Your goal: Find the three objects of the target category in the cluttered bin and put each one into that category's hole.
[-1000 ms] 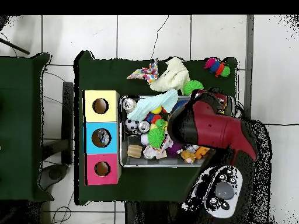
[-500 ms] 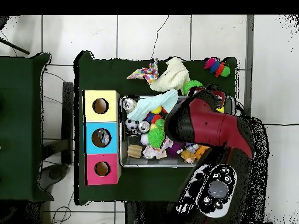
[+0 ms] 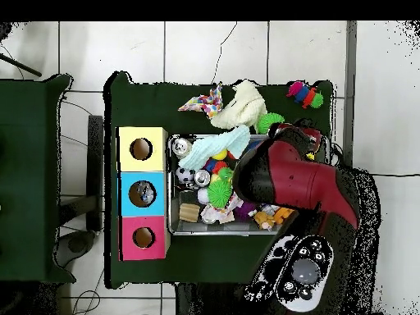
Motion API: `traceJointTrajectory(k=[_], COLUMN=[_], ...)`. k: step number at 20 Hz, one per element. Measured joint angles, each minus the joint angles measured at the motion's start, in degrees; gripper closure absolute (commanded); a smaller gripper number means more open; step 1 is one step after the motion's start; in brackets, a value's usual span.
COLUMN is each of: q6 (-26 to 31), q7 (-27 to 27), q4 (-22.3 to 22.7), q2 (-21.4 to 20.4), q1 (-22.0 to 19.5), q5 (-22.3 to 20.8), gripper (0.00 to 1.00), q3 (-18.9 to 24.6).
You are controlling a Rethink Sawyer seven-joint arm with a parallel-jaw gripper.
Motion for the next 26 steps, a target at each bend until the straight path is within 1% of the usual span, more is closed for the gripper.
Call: traceJointTrajectory(k=[11, 26], q6=[-2.1, -2.4], q7=[0.0, 0.0], q4=[0.0, 0.0], q2=[-0.2, -0.3], q1=[-0.1, -0.1], q5=[0.0, 0.0], gripper=[1.0, 1.0], q3=[0.0, 0.0])
